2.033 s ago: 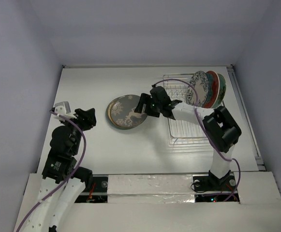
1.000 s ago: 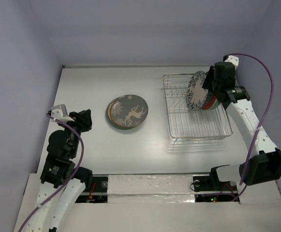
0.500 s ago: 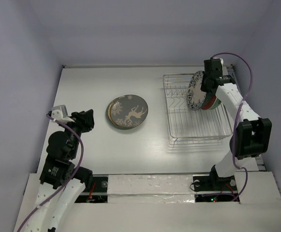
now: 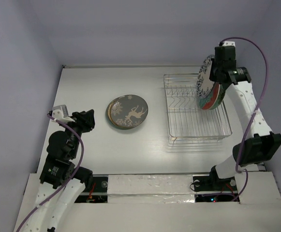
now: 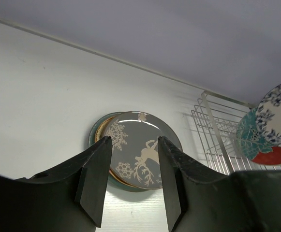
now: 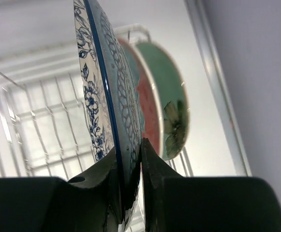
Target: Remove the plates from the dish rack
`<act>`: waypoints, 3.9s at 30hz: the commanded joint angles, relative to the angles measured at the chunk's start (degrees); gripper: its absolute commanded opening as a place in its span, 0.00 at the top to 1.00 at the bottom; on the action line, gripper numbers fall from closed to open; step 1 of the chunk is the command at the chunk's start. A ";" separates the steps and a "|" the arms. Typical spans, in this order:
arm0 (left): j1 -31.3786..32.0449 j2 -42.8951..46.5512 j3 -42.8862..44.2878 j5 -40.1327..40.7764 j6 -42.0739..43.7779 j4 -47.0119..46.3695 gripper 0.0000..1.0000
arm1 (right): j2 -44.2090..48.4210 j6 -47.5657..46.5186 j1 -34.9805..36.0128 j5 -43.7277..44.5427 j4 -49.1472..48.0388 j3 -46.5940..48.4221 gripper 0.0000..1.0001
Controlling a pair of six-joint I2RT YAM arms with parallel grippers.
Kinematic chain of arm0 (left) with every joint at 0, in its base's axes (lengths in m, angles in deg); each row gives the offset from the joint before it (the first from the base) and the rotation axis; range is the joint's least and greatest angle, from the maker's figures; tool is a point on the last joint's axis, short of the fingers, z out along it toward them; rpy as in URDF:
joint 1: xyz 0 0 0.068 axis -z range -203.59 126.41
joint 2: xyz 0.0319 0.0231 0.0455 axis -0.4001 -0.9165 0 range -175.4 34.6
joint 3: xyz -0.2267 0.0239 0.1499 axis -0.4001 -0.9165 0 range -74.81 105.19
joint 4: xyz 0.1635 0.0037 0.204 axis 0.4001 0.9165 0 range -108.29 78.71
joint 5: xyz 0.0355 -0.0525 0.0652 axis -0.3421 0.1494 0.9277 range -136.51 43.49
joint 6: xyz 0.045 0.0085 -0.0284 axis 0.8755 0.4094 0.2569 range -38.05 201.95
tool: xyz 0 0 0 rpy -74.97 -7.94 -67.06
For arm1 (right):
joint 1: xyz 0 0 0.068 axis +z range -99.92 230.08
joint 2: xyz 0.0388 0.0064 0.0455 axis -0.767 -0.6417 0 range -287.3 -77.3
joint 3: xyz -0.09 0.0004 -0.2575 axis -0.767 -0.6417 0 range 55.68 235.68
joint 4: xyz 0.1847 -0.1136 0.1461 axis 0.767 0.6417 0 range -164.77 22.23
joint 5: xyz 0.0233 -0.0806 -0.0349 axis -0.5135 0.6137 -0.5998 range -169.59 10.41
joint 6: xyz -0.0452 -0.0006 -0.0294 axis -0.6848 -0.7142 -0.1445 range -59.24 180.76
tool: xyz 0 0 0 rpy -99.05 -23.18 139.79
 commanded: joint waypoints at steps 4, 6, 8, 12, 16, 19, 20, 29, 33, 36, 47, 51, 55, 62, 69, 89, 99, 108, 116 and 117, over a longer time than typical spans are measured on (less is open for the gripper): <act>0.23 -0.82 -0.32 -0.19 -0.04 -1.56 0.60 | 12.27 6.26 5.12 -4.71 -9.54 4.51 1.00; 0.23 -0.99 -0.32 -0.19 -0.13 -1.47 0.60 | 15.17 9.89 8.37 -9.50 -13.34 0.55 1.00; 0.23 -1.52 -0.32 -0.19 -0.13 -1.47 0.60 | 16.41 15.67 10.83 -17.30 -21.40 -6.83 1.00; 0.23 -2.13 -0.32 -0.19 -0.04 -1.29 0.60 | 15.71 28.94 16.02 -32.07 -39.68 -18.70 1.00; 0.23 -2.49 -0.32 -0.19 -0.13 -1.29 0.60 | 9.48 36.07 21.64 -34.55 -50.15 -20.92 1.00; 0.23 -2.49 -0.31 -0.19 -0.21 -1.38 0.60 | 4.56 38.88 24.81 -35.52 -54.28 -21.97 1.00; 0.23 -2.49 -0.32 -0.19 -0.21 -1.47 0.60 | 2.20 39.42 26.04 -35.69 -55.17 -22.23 1.00; 0.23 -3.10 -0.40 -0.19 -0.13 -1.38 0.60 | -7.14 44.61 29.65 -36.13 -63.96 -27.50 1.00; 0.23 -3.19 -0.40 -0.19 -0.21 -1.47 0.60 | -9.95 45.93 29.65 -35.34 -66.25 -29.61 1.00; 0.23 -3.01 -0.40 -0.19 -0.13 -1.38 0.60 | -11.71 46.19 29.65 -35.17 -67.04 -31.02 1.00; 0.23 -2.84 -0.40 -0.19 -0.13 -1.47 0.60 | -14.17 44.70 29.65 -32.27 -63.37 -33.31 0.50; 0.23 -2.58 -0.40 -0.19 -0.13 -1.38 0.60 | -13.13 41.02 30.18 -29.29 -56.43 -32.78 0.27; 0.23 -2.14 -0.32 -0.19 -0.13 -1.38 0.60 | -11.54 33.58 30.70 -21.50 -42.93 -29.36 0.20; 0.23 -1.52 -0.40 -0.19 -0.13 -1.56 0.60 | -10.13 24.23 31.84 -10.74 -22.42 -20.13 0.14; 0.23 -1.17 -0.40 -0.19 -0.13 -1.56 0.60 | -1.98 20.18 31.85 -3.10 -15.19 -17.92 0.50; 0.23 1.90 -0.14 -0.19 -0.65 -0.68 0.73 | 9.12 8.14 -5.23 2.89 -11.14 -14.94 0.44; 1.28 1.91 -0.14 -0.19 -0.57 -0.77 0.72 | -4.86 5.24 -7.61 -3.17 -12.55 -8.70 0.60; 1.28 1.56 -0.14 -0.19 -0.48 -0.94 0.72 | 1.36 -0.56 -7.61 0.61 -12.28 -6.85 1.00; 1.28 0.68 -0.23 -0.19 -0.57 -1.03 0.72 | 9.90 -5.13 -1.57 4.46 -11.68 1.31 1.00; 1.28 0.68 -0.14 -0.19 -0.57 -0.86 0.72 | 10.34 -5.14 -0.68 4.99 -11.24 3.67 1.00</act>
